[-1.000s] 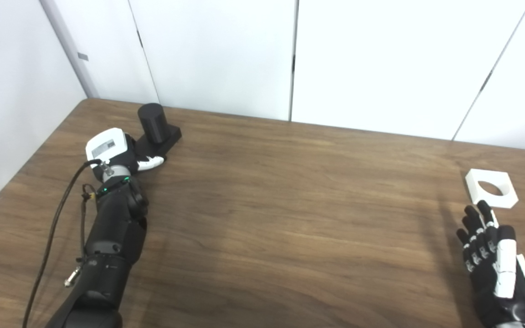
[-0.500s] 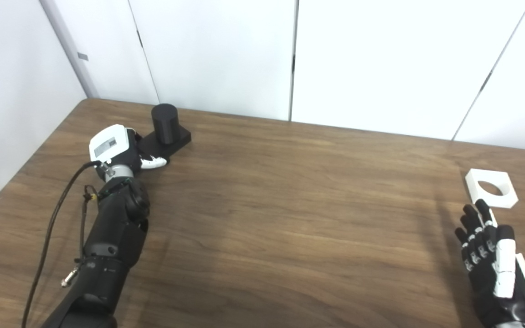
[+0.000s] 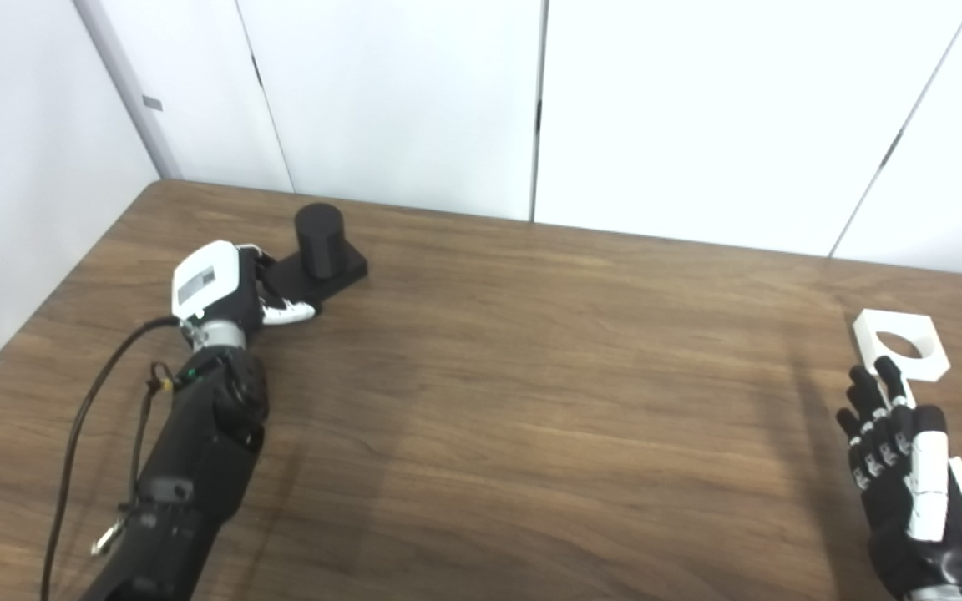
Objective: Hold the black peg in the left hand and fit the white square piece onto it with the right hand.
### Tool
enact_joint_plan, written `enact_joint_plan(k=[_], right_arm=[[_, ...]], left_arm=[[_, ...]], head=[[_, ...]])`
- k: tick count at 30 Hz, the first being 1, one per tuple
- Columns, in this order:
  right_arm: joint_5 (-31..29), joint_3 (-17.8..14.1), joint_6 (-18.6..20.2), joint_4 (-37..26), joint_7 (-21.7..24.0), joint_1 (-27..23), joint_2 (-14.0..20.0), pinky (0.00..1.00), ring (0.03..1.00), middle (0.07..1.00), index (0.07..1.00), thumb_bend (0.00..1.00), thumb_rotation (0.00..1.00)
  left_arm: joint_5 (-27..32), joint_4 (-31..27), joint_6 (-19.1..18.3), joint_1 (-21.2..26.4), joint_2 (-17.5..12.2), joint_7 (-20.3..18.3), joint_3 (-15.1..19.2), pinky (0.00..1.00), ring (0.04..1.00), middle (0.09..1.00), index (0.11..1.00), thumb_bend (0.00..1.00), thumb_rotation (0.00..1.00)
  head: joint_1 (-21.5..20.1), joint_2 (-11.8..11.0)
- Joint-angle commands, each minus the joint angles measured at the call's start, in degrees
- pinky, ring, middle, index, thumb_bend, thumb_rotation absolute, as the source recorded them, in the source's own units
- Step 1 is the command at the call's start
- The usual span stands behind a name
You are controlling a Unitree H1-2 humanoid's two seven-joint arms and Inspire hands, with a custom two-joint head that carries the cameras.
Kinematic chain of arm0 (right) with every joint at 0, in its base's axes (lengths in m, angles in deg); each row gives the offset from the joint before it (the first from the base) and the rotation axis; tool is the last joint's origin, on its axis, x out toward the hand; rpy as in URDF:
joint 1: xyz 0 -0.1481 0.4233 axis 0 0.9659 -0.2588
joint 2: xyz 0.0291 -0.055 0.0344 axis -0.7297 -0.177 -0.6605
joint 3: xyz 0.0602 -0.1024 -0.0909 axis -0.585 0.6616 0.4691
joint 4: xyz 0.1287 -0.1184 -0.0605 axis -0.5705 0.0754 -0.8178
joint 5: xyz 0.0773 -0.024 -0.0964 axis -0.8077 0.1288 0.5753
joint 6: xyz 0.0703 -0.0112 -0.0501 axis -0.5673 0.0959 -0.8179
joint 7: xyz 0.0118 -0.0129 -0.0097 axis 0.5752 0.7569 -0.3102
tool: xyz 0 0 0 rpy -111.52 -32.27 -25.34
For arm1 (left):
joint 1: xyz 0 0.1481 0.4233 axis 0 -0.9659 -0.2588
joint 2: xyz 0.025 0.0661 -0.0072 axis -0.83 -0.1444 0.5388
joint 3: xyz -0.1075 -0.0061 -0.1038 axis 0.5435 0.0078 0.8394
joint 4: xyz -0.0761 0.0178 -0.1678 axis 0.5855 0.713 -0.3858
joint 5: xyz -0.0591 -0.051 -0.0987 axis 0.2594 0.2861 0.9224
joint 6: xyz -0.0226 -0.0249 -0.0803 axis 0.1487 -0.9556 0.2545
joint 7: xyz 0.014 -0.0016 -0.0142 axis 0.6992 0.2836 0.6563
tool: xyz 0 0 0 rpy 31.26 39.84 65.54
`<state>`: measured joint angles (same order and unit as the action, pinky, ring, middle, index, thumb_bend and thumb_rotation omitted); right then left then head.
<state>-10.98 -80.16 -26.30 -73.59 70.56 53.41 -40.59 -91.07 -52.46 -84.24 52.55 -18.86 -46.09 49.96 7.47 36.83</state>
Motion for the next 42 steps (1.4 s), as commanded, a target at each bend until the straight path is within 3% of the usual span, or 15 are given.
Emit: enact_joint_plan(k=[1, 7, 13, 18, 24, 26, 28, 37, 42], right_arm=[[0.1, 0.8, -0.6, -1.7, -0.4, 4.9, -1.2, 1.00, 1.000, 0.965, 1.000, 0.46, 1.00], [0.6, 1.4, -0.4, -2.1, -0.6, 5.0, -1.2, 1.00, 1.000, 0.963, 1.000, 0.47, 1.00], [2.1, 1.9, 1.1, -2.9, -1.7, 5.2, -1.7, 1.00, 0.989, 0.955, 1.000, 0.51, 1.00], [1.8, 2.7, 1.3, -3.2, -1.9, 5.1, -1.9, 1.00, 0.986, 0.958, 1.000, 0.48, 1.00], [2.3, 3.6, 1.1, -3.6, -2.4, 5.1, -2.1, 1.00, 0.973, 0.953, 1.000, 0.47, 1.00], [2.3, 3.8, 1.7, -4.1, -2.6, 5.2, -2.3, 1.00, 0.975, 0.949, 1.000, 0.44, 1.00], [2.7, 4.2, 2.2, -4.5, -2.9, 5.2, -2.4, 1.00, 0.979, 0.948, 1.000, 0.44, 1.00], [4.5, 5.3, 2.4, -4.8, -4.3, 5.2, -2.8, 1.00, 0.982, 0.939, 1.000, 0.47, 1.00], [4.8, 5.8, 1.9, -4.5, -4.7, 5.2, -2.9, 1.00, 0.981, 0.931, 1.000, 0.49, 1.00]], left_arm=[[0.7, -3.6, 1.4, -0.7, 1.0, -0.8, -2.2, 0.69, 0.768, 0.733, 0.489, 0.51, 0.05], [2.0, -10.4, 2.6, -5.0, 2.0, -2.8, -6.2, 0.68, 0.786, 0.764, 0.491, 0.50, 0.05], [3.5, -19.8, 5.8, -9.6, 1.1, -8.0, -11.2, 0.70, 0.800, 0.776, 0.490, 0.50, 0.05], [0.8, -24.7, 7.3, -13.3, 1.2, -9.9, -15.6, 0.73, 0.810, 0.775, 0.489, 0.50, 0.06], [-1.2, -27.4, 11.2, -17.3, 1.3, -11.7, -21.3, 0.75, 0.810, 0.777, 0.491, 0.50, 0.06], [-2.6, -27.9, 12.5, -18.3, 1.1, -12.3, -23.4, 0.85, 0.820, 0.772, 0.490, 0.50, 0.06], [-3.8, -27.9, 13.8, -19.7, 1.6, -11.7, -25.7, 0.88, 0.813, 0.764, 0.489, 0.50, 0.06], [-6.8, -28.6, 16.8, -23.6, 3.3, -11.8, -31.5, 0.90, 0.831, 0.767, 0.489, 0.51, 0.06], [-7.1, -28.4, 17.7, -24.8, 3.9, -12.0, -32.7, 0.89, 0.828, 0.769, 0.490, 0.51, 0.06]], head=[[-0.1, 0.2], [-1.1, 0.7], [-2.8, 1.5], [-4.8, 1.9], [-6.5, 2.7], [-7.2, 2.8], [-7.9, 3.0], [-10.3, 3.1], [-12.1, 2.7]])
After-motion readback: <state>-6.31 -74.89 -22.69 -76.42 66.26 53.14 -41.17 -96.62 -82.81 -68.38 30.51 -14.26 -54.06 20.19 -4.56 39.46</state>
